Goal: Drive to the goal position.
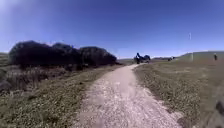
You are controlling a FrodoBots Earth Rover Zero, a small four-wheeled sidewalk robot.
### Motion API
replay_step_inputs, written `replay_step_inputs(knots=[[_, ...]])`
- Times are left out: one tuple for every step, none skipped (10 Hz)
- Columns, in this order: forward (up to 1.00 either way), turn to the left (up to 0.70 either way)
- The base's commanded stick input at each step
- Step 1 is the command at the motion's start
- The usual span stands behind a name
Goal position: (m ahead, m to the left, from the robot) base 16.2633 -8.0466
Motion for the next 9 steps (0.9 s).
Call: replay_step_inputs(knots=[[1.00,-0.39],[1.00,-0.40],[1.00,-0.40],[1.00,-0.28],[1.00,-0.08],[1.00,0.00],[1.00,0.00],[1.00,0.00],[1.00,0.00]])
